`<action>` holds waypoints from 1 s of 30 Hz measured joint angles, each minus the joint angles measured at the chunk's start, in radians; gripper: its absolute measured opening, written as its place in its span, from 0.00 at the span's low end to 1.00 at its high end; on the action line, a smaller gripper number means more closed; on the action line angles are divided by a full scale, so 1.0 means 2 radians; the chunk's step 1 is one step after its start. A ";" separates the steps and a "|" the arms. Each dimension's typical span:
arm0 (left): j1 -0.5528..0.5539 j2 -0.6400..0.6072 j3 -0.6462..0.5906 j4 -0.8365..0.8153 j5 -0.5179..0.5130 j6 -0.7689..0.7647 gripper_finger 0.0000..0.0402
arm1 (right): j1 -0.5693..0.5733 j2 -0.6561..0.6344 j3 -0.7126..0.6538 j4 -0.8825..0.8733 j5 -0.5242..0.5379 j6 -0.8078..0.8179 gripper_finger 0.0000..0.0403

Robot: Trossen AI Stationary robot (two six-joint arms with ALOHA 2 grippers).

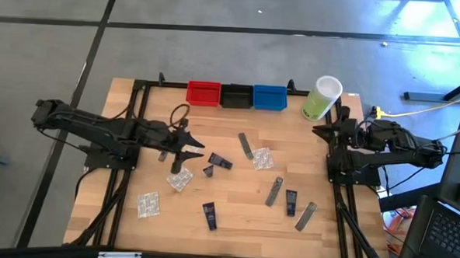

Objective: Pick & Place Travel size toiletries
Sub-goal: Put the blue shave cream into the red bin

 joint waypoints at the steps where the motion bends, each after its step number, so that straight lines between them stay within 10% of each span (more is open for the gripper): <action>1: 0.000 0.008 0.006 -0.001 -0.003 -0.010 0.33 | 0.000 0.000 0.000 -0.001 0.000 0.000 0.16; 19: -0.009 0.122 0.076 -0.042 0.080 -0.086 0.33 | 0.000 0.000 0.000 -0.008 -0.002 0.002 0.27; 30: -0.076 0.132 0.122 -0.142 -0.062 -0.181 0.33 | 0.000 0.000 0.000 -0.008 -0.002 0.002 0.32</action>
